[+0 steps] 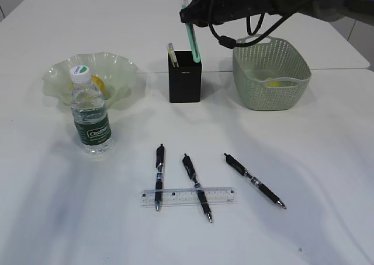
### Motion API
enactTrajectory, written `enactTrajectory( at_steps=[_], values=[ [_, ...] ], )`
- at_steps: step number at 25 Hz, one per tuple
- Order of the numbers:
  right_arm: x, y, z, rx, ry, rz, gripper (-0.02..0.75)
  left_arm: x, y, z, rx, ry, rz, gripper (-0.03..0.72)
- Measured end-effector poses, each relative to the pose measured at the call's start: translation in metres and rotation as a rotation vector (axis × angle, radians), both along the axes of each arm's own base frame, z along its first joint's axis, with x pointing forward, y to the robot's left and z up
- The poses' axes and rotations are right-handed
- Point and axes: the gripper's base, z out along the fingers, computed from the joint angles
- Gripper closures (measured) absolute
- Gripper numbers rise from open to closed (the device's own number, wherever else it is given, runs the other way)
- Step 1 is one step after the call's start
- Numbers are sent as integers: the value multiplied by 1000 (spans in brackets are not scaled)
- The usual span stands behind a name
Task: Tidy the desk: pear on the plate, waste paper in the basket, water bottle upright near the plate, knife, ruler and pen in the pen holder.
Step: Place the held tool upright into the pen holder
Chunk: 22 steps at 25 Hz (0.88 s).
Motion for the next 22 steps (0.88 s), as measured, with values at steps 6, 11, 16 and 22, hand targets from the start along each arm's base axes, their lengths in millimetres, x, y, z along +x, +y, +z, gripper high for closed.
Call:
enactTrajectory(
  at_steps=[6,11,16,22],
  values=[
    [4,3,8,14,-115,-31,603,0,0,0,0,0,0,347],
    [7,4,11,21,-159,-57,603,0,0,0,0,-2,0,347],
    [9,4,7,3,-183,-66,603,0,0,0,0,-3,0,347],
    [15,8,-15,-18,-189,-60,603,0,0,0,0,-4,0,347]
  ],
)
